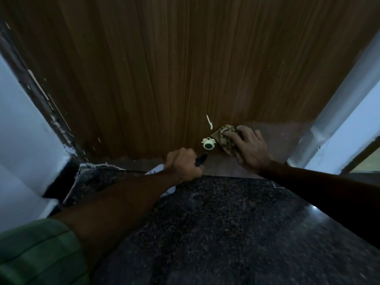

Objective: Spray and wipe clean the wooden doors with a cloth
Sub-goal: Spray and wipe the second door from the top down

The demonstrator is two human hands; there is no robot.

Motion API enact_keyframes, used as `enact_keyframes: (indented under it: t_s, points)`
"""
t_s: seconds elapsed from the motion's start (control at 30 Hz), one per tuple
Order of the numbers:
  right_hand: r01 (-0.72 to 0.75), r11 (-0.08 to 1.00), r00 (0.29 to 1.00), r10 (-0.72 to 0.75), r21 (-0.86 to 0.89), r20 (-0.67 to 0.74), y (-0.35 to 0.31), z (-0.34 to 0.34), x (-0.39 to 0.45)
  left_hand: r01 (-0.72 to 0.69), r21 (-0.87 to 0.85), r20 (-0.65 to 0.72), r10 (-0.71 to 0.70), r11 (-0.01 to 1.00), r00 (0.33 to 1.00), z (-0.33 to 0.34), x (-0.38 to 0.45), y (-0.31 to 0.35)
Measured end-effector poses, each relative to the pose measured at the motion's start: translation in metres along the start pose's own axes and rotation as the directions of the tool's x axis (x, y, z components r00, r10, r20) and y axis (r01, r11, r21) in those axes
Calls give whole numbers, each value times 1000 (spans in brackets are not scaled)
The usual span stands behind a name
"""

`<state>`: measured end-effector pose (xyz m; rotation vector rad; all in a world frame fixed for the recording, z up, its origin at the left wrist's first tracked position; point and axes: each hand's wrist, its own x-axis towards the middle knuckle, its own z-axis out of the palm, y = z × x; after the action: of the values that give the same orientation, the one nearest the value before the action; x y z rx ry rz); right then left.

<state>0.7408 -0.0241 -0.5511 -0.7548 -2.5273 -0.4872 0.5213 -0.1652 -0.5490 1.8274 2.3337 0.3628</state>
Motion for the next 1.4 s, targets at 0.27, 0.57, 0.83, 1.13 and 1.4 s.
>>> enact_keyframes:
  t_s: [0.27, 0.57, 0.83, 1.13, 1.4]
  points:
    - [84, 996, 996, -83, 15, -44, -38, 10, 23, -74, -91, -128, 62, 993, 990, 1, -2, -19]
    - [646, 564, 743, -618, -515, 257, -62, 34, 39, -90, -278, -284, 8, 956, 959, -16, -5, -39]
    - [564, 642, 783, -615, -520, 89, 19, 20, 8, -111, -304, -266, 28, 946, 964, -19, 0, -31]
    - [356, 861, 910, -409, -363, -76, -3, 18, 17, -179, -310, -283, 90, 933, 955, -18, 6, -14]
    - [355, 855, 914, -403, -377, -53, 23, -6, 15, -217, -329, -295, 119, 919, 948, -26, 22, 4]
